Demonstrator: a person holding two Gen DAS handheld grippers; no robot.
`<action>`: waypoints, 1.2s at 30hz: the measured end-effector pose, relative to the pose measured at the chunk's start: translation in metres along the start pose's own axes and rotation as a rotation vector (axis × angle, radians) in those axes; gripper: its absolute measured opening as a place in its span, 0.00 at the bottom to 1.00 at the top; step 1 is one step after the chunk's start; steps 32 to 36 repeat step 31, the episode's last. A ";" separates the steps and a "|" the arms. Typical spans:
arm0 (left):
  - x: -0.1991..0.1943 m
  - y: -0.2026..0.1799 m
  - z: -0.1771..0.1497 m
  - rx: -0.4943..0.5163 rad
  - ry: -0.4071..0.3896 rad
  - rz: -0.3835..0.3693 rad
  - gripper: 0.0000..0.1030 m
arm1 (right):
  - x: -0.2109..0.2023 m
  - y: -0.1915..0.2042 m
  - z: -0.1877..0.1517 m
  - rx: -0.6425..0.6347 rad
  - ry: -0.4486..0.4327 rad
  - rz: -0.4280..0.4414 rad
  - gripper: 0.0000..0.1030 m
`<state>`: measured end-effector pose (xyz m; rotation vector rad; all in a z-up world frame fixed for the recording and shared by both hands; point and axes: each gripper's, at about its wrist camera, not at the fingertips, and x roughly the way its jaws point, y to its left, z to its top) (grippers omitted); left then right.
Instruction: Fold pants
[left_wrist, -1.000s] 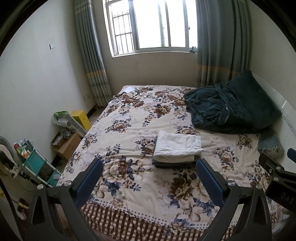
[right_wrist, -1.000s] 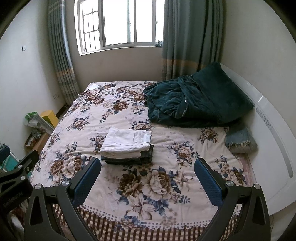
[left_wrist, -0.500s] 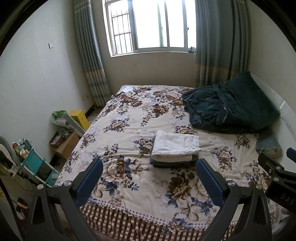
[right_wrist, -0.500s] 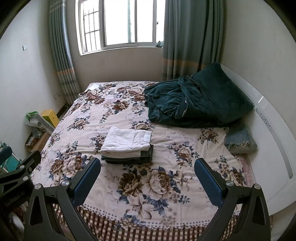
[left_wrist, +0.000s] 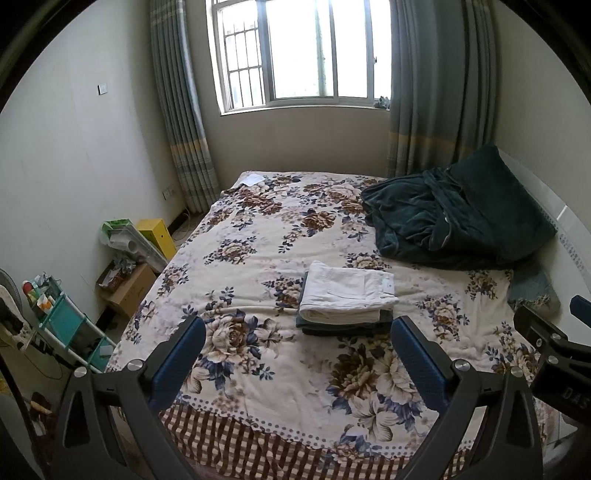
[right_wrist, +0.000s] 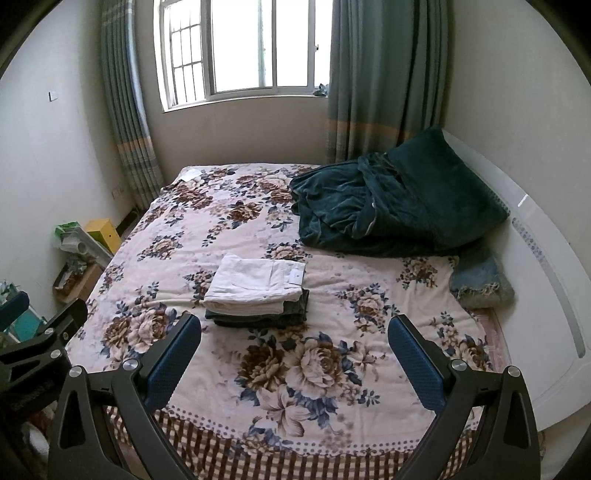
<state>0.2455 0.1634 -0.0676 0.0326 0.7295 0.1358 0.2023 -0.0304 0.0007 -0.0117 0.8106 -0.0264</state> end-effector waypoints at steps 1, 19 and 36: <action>0.000 0.000 0.000 0.000 0.002 -0.001 1.00 | 0.000 0.000 -0.001 0.000 -0.002 0.000 1.00; -0.001 0.001 0.000 -0.002 0.000 0.000 1.00 | 0.000 -0.004 -0.003 0.001 0.002 0.003 1.00; -0.002 0.002 0.004 -0.012 -0.007 -0.004 1.00 | -0.002 -0.005 -0.003 0.000 0.003 0.005 1.00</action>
